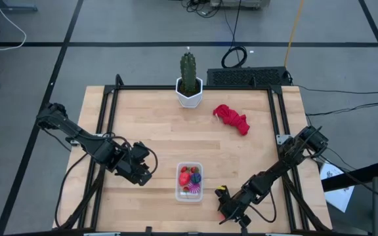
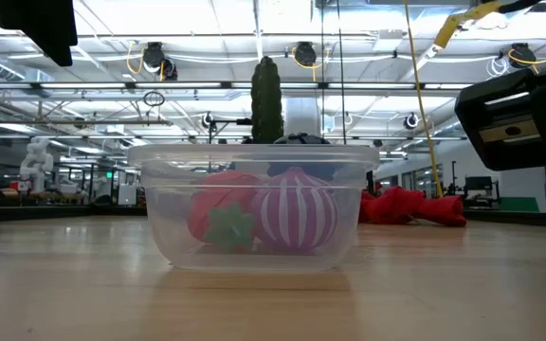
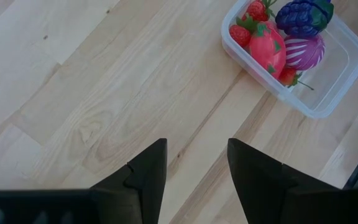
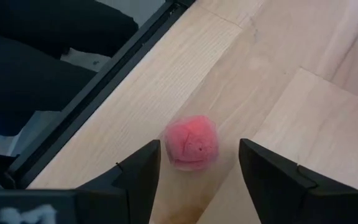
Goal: Pick and placing Produce into tupperware
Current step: Put the peach into the transparent container
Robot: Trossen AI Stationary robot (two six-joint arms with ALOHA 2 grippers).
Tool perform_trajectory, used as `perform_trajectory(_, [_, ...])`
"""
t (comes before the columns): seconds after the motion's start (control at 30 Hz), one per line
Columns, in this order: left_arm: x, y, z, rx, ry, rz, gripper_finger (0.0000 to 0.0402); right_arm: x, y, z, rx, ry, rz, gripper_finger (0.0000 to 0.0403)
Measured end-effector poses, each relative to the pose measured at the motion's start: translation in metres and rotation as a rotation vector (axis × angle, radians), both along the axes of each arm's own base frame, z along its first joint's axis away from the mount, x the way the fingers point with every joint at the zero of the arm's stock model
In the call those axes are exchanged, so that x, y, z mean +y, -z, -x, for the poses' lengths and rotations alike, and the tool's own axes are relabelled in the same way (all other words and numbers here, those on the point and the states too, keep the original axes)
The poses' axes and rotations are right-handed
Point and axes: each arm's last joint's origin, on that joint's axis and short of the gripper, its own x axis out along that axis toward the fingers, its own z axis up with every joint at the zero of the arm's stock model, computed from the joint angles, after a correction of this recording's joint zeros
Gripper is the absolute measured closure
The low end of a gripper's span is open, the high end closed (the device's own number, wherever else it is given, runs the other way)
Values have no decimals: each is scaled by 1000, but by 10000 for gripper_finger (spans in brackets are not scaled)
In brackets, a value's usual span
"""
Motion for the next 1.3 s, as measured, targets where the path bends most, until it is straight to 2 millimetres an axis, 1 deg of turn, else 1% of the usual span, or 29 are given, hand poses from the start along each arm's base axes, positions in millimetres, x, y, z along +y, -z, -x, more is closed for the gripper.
perform_trajectory(0.23, [0, 0, 0, 0, -1, 0, 227, 2, -2, -2, -26, 0, -24, 195])
perform_trajectory(0.57, [0, 0, 0, 0, -1, 0, 226, 2, -2, -2, -17, 14, -32, 195])
perform_trajectory(0.8, [0, 0, 0, -1, 0, 0, 226, 5, 17, -5, 7, 22, -13, 195])
perform_trajectory(1.3, [0, 0, 0, 0, 0, 0, 227, 3, 14, -6, 6, 27, -23, 195])
